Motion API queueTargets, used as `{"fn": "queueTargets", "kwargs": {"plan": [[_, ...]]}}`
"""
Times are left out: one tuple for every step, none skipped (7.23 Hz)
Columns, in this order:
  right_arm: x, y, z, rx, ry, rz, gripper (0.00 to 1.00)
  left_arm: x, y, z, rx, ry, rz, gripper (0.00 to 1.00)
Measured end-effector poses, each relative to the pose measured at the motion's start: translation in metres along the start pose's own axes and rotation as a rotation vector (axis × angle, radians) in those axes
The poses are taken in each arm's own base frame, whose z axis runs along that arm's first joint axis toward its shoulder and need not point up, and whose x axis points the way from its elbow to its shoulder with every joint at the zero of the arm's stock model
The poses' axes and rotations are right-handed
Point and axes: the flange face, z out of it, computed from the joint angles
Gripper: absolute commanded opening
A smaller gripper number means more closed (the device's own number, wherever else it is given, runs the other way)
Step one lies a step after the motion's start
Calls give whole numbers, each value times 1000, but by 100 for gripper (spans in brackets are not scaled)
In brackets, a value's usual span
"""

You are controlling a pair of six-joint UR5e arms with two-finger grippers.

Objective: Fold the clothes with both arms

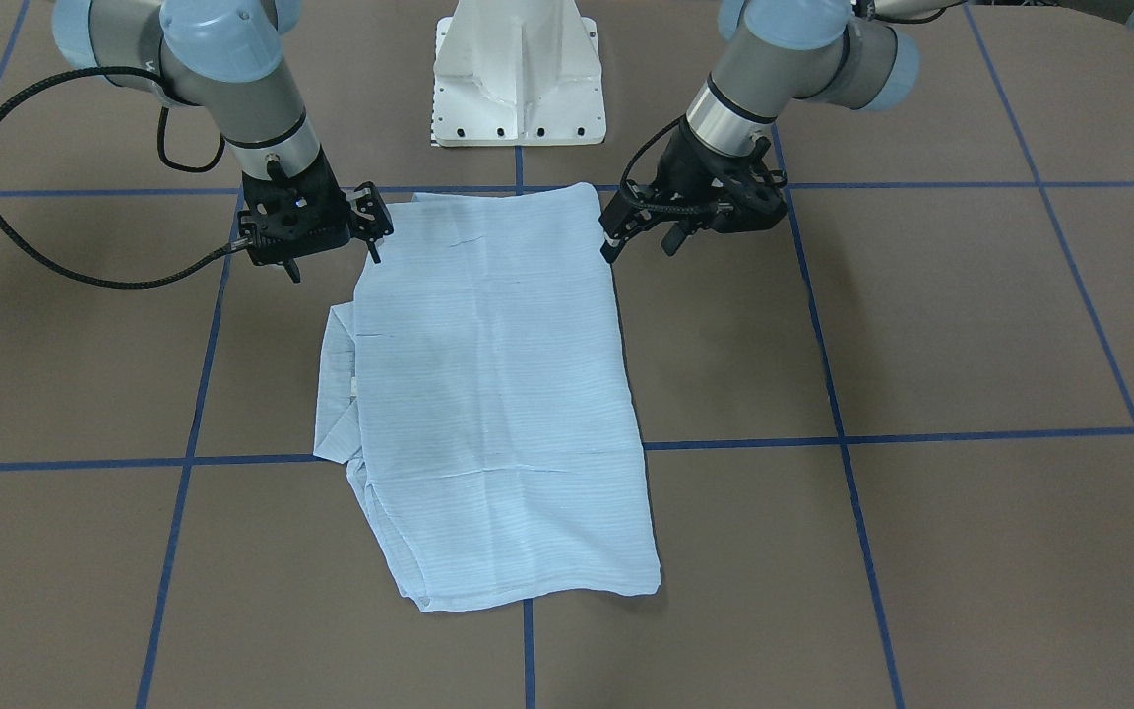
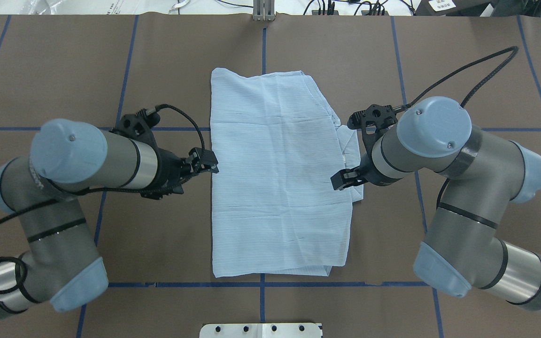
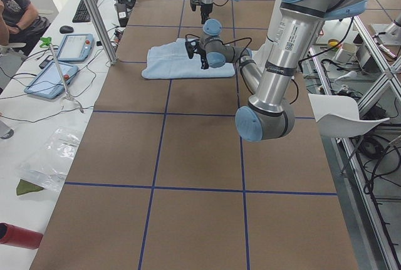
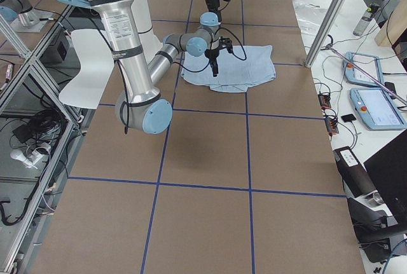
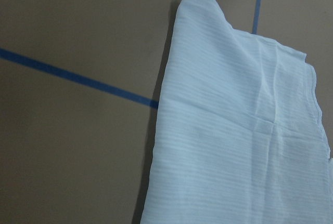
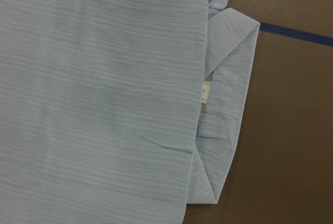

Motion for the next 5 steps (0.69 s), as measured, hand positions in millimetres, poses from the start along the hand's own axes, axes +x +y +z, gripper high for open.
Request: {"fn": "queueTargets", "kwargs": {"plan": [[3, 5, -5, -3, -9, 2, 100, -3, 29, 11, -11, -38, -47, 100], [6, 9, -9, -5, -15, 3, 100, -8, 55, 22, -22, -84, -82, 100], [7, 11, -11, -7, -18, 3, 100, -14, 84, 36, -39, -129, -102, 100], [7, 12, -11, -8, -20, 3, 100, -18, 111, 49, -55, -159, -107, 99], [7, 12, -11, -8, -20, 2, 100, -20, 127, 63, -59, -181, -108, 98]]}}
